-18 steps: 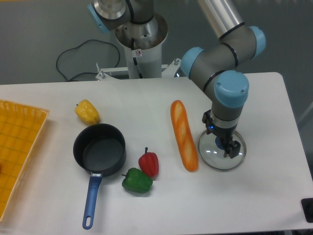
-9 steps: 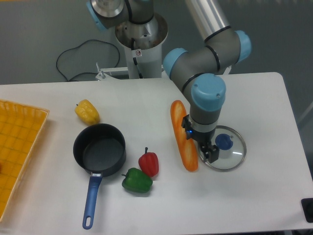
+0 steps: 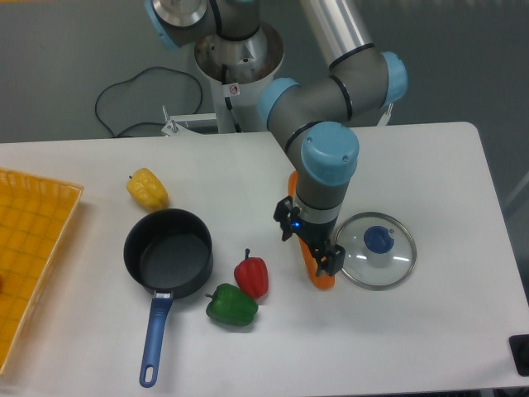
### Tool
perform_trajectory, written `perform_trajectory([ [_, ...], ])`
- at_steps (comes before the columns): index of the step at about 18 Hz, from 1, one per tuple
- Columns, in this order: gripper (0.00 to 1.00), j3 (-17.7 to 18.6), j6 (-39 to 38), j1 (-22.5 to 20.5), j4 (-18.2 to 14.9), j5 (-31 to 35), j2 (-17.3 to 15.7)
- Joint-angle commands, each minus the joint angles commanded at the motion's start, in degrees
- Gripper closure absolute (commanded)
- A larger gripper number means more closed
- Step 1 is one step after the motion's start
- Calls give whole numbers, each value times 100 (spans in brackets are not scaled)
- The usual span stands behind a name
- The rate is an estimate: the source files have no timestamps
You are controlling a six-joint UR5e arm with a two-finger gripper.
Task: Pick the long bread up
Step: 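Move the gripper over the middle of the orange baguette, then lower the open gripper around the baguette's middle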
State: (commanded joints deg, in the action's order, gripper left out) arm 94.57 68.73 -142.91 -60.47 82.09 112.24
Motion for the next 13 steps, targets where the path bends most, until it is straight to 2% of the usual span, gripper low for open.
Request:
perform_trajectory([
  [3, 0, 272, -96, -9, -9, 27, -131],
  [5, 0, 457, -455, -44, -9, 27, -202],
  [9, 0, 519, -1923, -140, 0, 27, -167],
  [13, 0, 528, -2390, -272, 17, 9, -141],
])
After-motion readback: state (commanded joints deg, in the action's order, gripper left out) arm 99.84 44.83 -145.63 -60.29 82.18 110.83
